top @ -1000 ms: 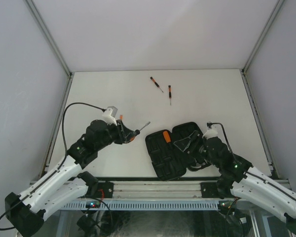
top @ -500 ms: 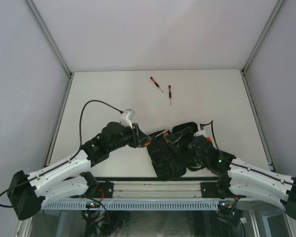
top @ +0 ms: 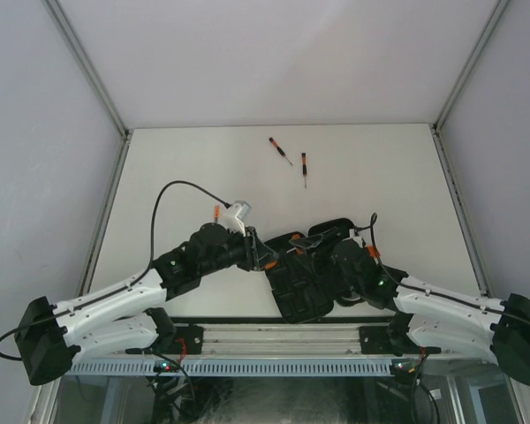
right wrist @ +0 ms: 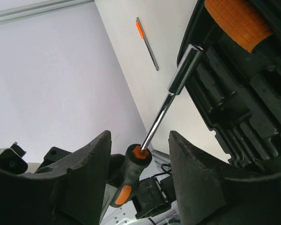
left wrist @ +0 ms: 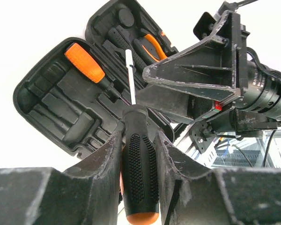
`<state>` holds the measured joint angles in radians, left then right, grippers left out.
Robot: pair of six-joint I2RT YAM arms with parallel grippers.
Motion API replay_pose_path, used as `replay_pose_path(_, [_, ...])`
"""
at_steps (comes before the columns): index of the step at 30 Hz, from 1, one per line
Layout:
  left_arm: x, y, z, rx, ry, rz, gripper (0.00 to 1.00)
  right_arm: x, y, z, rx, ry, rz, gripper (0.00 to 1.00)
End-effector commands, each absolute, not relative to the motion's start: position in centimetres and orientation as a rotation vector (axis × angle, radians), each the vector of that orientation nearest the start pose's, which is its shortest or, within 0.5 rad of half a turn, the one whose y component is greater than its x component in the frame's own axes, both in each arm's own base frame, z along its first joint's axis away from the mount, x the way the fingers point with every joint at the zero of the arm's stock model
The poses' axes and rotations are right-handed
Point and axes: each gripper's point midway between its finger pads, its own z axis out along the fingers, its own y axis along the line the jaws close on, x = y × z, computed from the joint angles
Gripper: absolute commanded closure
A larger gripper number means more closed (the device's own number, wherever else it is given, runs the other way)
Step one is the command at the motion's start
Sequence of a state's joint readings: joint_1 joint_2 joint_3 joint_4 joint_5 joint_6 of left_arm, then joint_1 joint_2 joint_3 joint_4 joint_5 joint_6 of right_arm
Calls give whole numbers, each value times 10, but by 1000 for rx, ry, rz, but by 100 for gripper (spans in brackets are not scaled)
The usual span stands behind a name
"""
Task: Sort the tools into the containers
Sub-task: Pick up the screwdriver from the center of the board, then place the screwdriver in the storage box.
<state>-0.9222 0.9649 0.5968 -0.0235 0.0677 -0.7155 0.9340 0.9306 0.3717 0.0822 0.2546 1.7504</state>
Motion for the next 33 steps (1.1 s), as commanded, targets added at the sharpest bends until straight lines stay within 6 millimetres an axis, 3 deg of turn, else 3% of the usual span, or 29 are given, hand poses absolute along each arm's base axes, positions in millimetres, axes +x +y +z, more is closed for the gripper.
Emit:
replay_pose_path(1, [177,-300,221,267,1980,-1179,93,204,277,150,1116,2053,1466,52])
replay_pose_path(10, [172,-300,222,312,1969,-1189,93,202,284,149,1088,2069,1507,91])
replay_pose_path(13, [170,-301,222,328,1964,-1195,92,201,282,150,1080,2065,1504,100])
replay_pose_path(15, [168,-301,223,340,1961,-1206,87,201,280,154,1069,2051,1504,100])
replay_pose_path(22, [162,-295,225,377,1941,-1200,52,203,257,158,939,2022,1371,100])
replay_pose_path(28, [159,-294,222,413,1954,-1184,45,198,242,159,721,2052,1268,100])
replay_pose_path(33, [164,-285,215,389,1989,-1117,45,194,233,163,421,2084,1137,100])
